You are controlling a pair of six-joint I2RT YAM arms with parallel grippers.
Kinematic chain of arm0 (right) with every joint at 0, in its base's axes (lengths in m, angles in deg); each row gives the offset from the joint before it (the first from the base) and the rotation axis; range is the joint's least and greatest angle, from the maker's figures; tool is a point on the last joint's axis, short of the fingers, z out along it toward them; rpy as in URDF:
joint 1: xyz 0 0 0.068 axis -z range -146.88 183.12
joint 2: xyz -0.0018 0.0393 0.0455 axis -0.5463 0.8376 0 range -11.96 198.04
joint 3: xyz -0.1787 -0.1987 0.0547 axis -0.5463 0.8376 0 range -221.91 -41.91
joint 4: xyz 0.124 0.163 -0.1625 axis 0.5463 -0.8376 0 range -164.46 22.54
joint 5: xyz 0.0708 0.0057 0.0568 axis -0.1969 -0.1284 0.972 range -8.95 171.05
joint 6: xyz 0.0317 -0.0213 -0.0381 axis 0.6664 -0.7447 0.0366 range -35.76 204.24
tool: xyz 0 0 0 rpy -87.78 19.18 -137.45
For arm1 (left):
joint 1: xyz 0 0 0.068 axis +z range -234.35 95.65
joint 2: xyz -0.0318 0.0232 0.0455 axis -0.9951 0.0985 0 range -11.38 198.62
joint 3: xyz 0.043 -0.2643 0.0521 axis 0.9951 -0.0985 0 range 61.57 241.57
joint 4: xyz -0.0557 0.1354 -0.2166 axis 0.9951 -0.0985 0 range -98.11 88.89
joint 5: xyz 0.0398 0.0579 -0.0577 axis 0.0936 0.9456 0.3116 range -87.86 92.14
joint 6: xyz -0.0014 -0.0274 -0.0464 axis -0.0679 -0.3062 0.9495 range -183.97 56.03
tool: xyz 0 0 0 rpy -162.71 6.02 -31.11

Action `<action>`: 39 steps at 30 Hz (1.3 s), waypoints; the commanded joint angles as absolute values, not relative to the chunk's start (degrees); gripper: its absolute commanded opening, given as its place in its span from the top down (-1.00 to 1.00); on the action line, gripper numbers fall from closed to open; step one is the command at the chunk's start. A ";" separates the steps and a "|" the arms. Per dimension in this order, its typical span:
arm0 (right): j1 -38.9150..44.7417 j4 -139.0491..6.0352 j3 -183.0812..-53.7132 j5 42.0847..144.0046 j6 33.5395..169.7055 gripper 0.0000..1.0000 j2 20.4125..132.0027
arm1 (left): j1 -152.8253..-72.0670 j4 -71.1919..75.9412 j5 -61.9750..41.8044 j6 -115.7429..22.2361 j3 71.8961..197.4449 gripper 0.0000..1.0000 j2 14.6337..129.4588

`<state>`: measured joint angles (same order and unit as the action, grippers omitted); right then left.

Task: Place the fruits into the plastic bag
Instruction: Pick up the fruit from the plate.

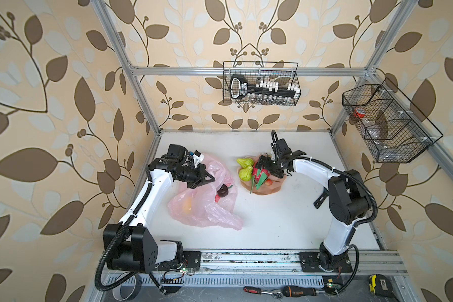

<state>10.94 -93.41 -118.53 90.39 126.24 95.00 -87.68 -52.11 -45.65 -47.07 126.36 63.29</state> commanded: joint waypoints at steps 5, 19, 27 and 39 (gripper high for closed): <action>9.52 -95.92 -121.20 86.17 127.26 -1.00 99.29 | -87.65 -52.24 -47.32 -48.20 125.98 1.00 61.83; 9.21 -92.50 -118.12 85.99 126.74 -0.29 95.00 | -87.63 -52.53 -47.47 -48.25 127.13 1.00 62.27; 9.81 -92.42 -116.71 87.66 126.29 -0.02 86.86 | -87.62 -52.52 -47.44 -48.43 127.19 1.00 62.71; 12.36 -93.31 -114.38 92.21 127.87 0.03 76.35 | -87.60 -52.27 -47.95 -48.42 127.84 1.00 63.92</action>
